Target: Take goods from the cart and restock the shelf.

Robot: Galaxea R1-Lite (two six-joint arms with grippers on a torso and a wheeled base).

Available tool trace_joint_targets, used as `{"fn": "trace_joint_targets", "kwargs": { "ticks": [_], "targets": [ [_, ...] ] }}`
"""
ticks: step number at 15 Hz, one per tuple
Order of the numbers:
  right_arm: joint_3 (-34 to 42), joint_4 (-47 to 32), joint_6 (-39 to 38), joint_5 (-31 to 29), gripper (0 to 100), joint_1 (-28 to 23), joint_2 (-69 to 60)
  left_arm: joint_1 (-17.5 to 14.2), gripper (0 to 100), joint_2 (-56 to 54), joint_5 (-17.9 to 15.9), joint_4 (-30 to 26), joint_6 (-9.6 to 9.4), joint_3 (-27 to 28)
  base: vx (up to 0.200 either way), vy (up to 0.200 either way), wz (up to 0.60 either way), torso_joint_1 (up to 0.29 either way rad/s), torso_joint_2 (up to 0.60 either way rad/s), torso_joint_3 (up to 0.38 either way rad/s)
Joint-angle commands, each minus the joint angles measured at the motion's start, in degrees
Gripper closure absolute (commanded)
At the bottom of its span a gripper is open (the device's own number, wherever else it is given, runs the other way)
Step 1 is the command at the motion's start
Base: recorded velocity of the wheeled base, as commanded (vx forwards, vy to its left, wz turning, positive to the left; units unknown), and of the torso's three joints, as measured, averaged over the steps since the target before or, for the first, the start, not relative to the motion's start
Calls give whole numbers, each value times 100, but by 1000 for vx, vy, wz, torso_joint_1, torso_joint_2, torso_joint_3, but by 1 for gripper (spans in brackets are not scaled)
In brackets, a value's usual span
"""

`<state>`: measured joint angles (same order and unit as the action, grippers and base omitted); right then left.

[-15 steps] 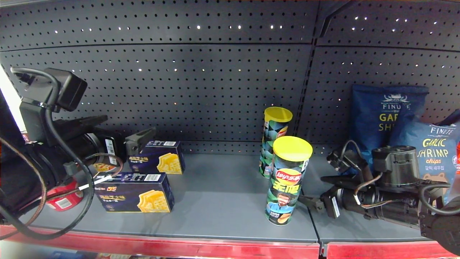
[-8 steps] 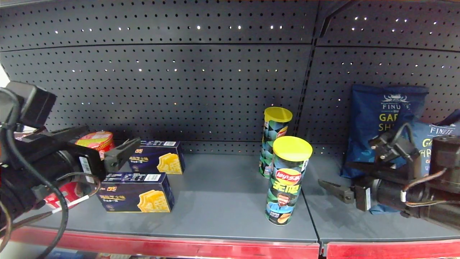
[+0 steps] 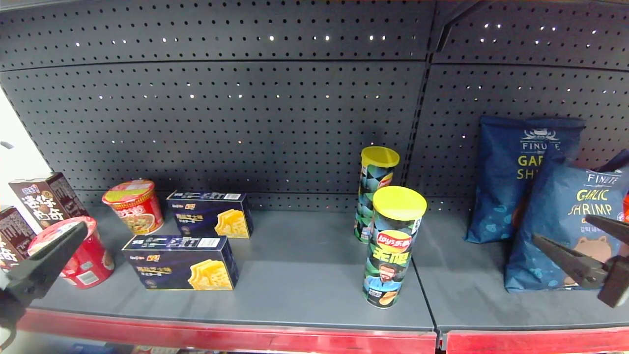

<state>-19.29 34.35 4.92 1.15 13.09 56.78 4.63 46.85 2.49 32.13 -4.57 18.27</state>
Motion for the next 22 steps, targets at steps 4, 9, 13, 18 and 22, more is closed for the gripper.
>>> {"fn": "trace_joint_targets", "kwargs": {
  "ticks": [4, 9, 13, 18, 22],
  "targets": [
    [891, -992, -71, -528, 0, -641, -2409, -920, 0, -1890, -354, -23, 62, -1274, 0, 0, 0, 0, 0, 0],
    [900, -3813, -62, -510, 0, -1828, -5090, -903, 0, -3490, -460, -1675, 53, -1370, 0, 0, 0, 0, 0, 0],
    [1102, -3470, -44, -536, 0, -1854, -5133, -911, 0, -4149, -679, -2431, 193, -1652, 0, 0, 0, 0, 0, 0],
    [1920, -2987, 17, -378, 0, -1854, -5142, -911, 0, -4201, -758, -2827, 580, -1827, 0, 0, 0, 0, 0, 0],
    [1920, -3040, 44, -352, 0, -1863, -5142, -911, 0, -4201, -917, -2827, 730, -1827, 0, 0, 0, 0, 0, 0]
  ]
}}
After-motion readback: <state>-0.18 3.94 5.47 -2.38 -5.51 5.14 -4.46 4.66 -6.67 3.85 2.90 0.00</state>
